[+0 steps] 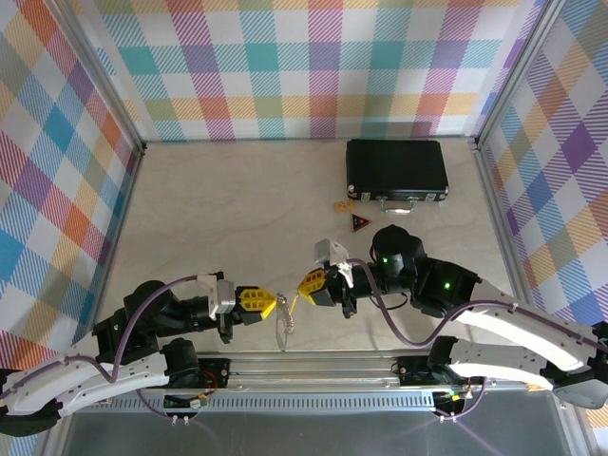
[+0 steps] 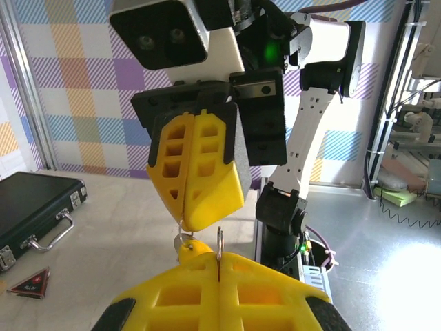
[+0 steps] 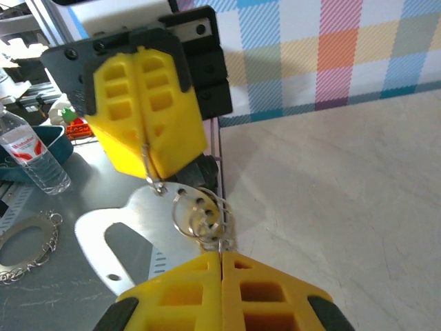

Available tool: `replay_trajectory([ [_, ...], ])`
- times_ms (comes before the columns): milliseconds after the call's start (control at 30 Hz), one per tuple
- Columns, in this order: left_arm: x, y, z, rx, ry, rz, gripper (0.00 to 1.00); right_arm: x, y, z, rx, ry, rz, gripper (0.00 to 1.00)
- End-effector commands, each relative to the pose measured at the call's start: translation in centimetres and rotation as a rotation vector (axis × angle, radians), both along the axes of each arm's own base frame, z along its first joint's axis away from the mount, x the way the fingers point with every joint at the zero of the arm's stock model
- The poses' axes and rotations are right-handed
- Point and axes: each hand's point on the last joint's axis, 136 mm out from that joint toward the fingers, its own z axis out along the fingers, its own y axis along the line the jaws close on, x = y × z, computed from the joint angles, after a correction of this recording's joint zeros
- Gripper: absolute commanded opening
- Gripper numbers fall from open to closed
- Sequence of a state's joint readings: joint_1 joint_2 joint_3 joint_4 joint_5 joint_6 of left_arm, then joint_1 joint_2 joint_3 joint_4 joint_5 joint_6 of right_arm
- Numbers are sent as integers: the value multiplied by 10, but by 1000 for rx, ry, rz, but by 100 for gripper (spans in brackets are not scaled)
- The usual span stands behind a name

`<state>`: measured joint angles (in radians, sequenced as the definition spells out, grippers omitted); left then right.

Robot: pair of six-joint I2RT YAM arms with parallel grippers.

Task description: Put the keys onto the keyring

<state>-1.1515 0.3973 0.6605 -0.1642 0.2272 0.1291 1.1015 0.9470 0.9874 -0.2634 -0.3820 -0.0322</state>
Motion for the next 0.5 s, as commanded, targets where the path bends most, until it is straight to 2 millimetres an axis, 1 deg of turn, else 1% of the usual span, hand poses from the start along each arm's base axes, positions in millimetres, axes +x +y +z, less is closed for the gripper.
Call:
replay_trajectory([
  [0,-3,2,16,-48,-52,-6,0,-3,2,20,78,-60,5,0],
  [167,4,3,12,-48,-58,36,0,-5,9,20,70,-78,-1,0],
  [333,9,5,12,-54,-61,64,0,-2,10,18,69,-96,-27,0],
  [467,11,2,9,-40,-55,68,0,-4,10,22,87,-106,-30,0],
])
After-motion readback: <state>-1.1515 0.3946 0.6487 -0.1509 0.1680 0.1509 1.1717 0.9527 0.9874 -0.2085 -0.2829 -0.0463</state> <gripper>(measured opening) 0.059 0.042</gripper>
